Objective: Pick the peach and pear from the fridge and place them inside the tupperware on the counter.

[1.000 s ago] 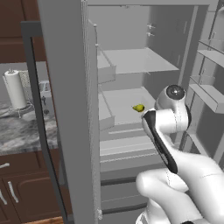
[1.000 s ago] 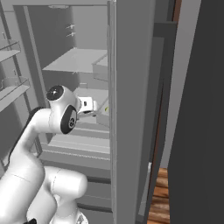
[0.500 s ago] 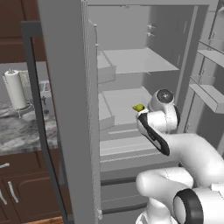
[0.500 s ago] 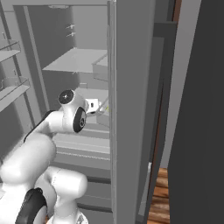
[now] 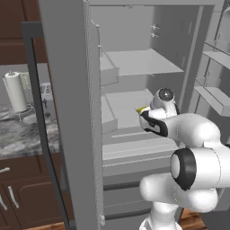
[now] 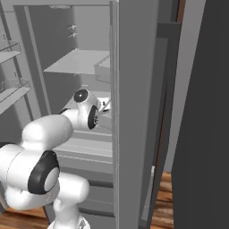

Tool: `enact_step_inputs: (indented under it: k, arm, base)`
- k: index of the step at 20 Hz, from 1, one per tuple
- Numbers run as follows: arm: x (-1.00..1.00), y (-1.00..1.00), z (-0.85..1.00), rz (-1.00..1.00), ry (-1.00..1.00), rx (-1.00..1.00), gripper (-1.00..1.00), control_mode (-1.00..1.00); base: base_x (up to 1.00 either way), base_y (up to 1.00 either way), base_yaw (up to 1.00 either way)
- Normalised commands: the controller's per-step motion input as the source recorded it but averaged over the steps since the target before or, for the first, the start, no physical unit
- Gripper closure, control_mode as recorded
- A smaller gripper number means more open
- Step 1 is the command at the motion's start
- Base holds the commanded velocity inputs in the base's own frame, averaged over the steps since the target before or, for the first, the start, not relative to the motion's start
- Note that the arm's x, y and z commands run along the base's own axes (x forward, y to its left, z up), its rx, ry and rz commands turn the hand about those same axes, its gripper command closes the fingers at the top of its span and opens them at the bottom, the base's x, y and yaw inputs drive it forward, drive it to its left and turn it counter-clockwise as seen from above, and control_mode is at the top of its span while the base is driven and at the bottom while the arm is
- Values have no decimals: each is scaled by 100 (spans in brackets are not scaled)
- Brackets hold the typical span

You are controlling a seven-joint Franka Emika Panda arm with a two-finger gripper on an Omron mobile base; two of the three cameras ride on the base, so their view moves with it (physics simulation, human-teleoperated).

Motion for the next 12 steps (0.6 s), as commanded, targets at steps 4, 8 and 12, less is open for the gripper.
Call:
enact_step_inputs:
  k: [4,8,12]
  arm:
    - [51,-8,-11,0,7,0,-100,-100]
    - [52,0,-17,0,5,0,-100,-100]
    - [52,0,-16,0,5,0,-100,-100]
  base:
    - [0,0,0]
    - [0,0,0]
    - [0,0,0]
